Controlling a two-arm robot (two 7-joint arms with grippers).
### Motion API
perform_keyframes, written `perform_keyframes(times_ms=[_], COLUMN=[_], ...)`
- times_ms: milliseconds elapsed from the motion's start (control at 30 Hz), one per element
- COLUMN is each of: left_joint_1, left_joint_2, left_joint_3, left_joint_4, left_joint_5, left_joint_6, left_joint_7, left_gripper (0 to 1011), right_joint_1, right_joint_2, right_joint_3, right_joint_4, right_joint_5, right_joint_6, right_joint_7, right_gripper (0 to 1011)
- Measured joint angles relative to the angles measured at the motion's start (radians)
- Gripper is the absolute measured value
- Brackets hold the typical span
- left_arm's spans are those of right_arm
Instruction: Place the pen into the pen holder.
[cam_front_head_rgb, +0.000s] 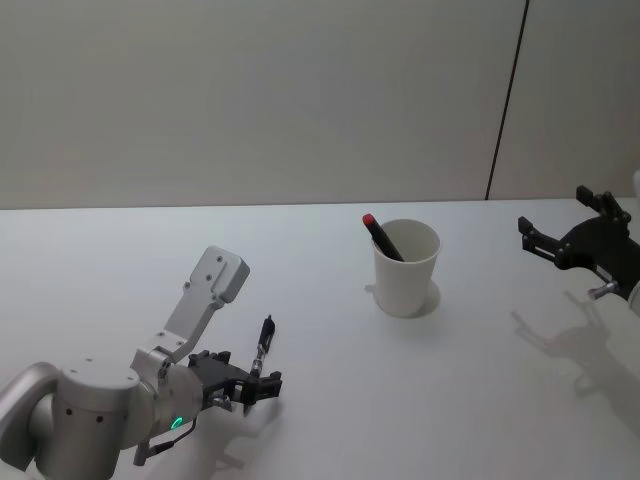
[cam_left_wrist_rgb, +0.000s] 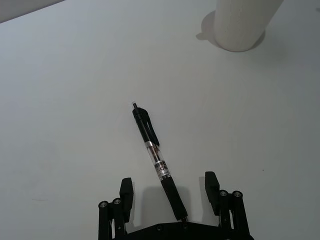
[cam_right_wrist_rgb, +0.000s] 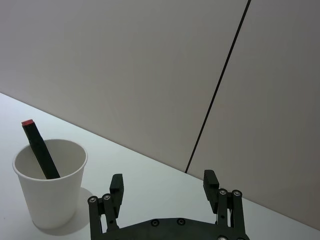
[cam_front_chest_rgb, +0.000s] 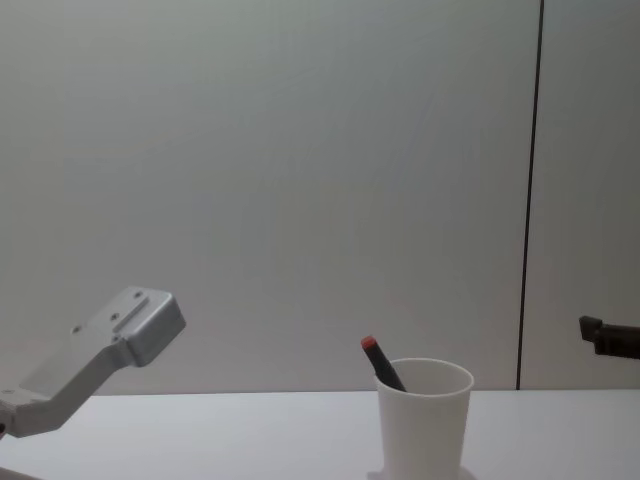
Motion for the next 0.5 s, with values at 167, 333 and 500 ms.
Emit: perform_keyframes(times_ms=[167,333,500], left_joint_1=[-0.002,-0.003,-0.001], left_joint_2=[-0.003,-0.007,-0.010], left_joint_3=[0.000,0.000,0.001], left_joint_4=[0.007,0.014,0.020], left_joint_5=[0.002,0.003,0.001], left_joint_6=[0.005,0.012,0.017], left_joint_7=[-0.005,-0.010,-0.011], left_gripper=[818,674,507], right_joint_1=[0.000,0.000,0.000], right_joint_2=[0.000,0.000,0.000], right_joint_3=[0.000,0.000,0.000], right_joint_4=[0.000,0.000,0.000], right_joint_5=[0.000,0.000,0.000], right_joint_6=[0.000,0.000,0.000], right_joint_7=[0.000,0.000,0.000], right_gripper=[1001,1001,1001])
